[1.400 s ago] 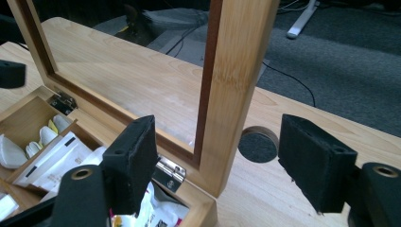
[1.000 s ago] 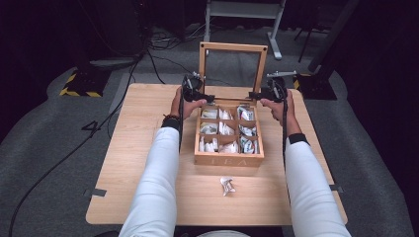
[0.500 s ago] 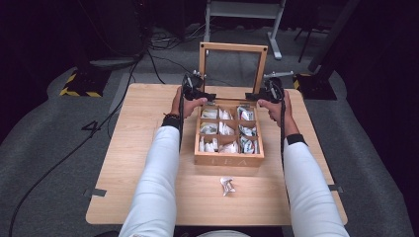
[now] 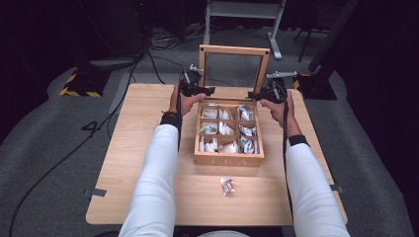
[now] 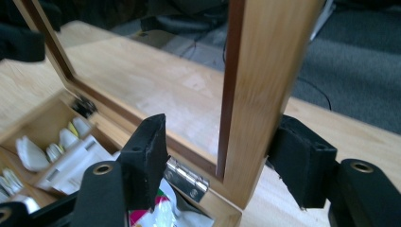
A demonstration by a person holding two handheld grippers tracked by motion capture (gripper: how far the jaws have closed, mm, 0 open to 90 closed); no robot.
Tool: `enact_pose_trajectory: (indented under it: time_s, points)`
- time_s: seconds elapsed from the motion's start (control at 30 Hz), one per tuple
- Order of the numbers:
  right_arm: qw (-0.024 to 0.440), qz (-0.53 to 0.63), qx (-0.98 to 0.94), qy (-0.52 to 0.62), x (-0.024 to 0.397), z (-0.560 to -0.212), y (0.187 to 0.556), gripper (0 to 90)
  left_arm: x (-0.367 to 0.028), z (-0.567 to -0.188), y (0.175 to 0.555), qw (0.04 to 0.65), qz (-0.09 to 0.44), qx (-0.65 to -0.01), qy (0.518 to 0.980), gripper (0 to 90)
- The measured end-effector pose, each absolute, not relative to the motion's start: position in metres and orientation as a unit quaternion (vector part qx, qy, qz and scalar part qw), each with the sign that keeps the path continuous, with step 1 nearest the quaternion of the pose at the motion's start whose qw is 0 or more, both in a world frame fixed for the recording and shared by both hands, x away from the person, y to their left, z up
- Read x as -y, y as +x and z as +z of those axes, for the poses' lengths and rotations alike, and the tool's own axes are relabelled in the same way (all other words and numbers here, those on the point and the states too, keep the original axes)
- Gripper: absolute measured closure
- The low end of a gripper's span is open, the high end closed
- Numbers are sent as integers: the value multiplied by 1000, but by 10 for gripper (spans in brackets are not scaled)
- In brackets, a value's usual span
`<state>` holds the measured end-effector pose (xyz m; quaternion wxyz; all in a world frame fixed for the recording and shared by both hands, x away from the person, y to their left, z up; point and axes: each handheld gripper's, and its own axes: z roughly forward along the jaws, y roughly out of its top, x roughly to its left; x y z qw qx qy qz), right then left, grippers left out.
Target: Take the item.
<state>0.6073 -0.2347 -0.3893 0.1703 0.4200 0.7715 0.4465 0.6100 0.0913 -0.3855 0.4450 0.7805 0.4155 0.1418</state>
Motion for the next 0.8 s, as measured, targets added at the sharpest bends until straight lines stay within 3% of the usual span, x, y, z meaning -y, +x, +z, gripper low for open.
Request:
enact_pose_trajectory:
  time_s: [0.23, 0.8]
  points:
    - [170, 468, -767, 405, 245, -371, 599, 439, -95, -374, 602, 452, 152, -409, 778, 358]
    - [189, 474, -761, 401, 246, -362, 589, 408, -104, -362, 587, 479, 160, -392, 769, 443]
